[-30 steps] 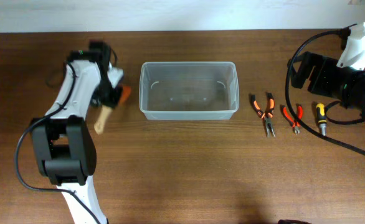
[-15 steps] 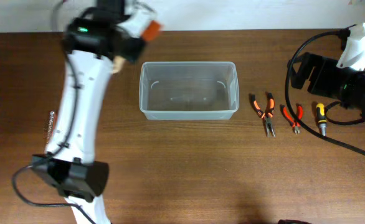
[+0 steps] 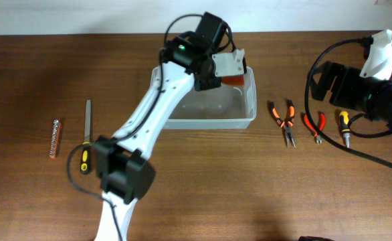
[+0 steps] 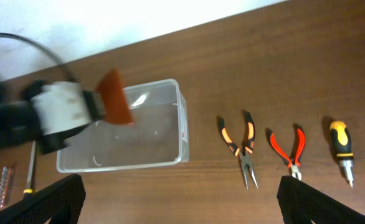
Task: Pack container
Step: 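Carry the scraper with left gripper into the container and release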
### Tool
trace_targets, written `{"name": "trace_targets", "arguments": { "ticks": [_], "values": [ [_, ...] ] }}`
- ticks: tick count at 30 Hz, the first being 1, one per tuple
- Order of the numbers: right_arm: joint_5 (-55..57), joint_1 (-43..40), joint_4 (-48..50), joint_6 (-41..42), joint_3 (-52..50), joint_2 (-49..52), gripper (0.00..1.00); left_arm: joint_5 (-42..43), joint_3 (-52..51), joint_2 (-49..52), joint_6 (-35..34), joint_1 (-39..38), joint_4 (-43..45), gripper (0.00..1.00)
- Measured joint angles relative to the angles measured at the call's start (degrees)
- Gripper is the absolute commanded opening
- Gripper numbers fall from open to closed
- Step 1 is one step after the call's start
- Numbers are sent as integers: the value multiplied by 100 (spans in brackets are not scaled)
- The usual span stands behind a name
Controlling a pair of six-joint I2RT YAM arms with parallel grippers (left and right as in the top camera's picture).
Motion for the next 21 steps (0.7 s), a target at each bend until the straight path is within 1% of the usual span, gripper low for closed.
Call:
{"name": "trace_targets", "arguments": {
  "ticks": [5, 11, 13, 15, 17, 18, 19, 20, 21],
  "values": [
    [0, 0, -103, 0, 0, 0, 99, 2, -9, 748, 107, 0, 160, 2],
    [0, 0, -223, -2, 2, 0, 99, 24, -66, 1303, 149, 0, 166, 3],
    [0, 0, -256, 0, 0, 0, 99, 24, -72, 1370, 151, 0, 212, 13],
    [0, 0, -289, 0, 0, 0, 99, 70, -72, 1392, 153, 0, 273, 15],
    [0, 0, -304, 0, 0, 0, 99, 153, -72, 1394, 144, 0, 278, 23],
    [0, 0, -304, 2, 0, 0, 99, 173, -72, 1394, 127, 0, 278, 29],
    [0, 0, -306, 0, 0, 0, 99, 192, -72, 1394, 101, 0, 271, 39],
    [0, 0, -306, 0, 0, 0, 99, 201, -70, 1394, 83, 0, 245, 65],
    [0, 0, -308, 0, 0, 0, 99, 212, -70, 1394, 31, 0, 201, 99]
  ]
}}
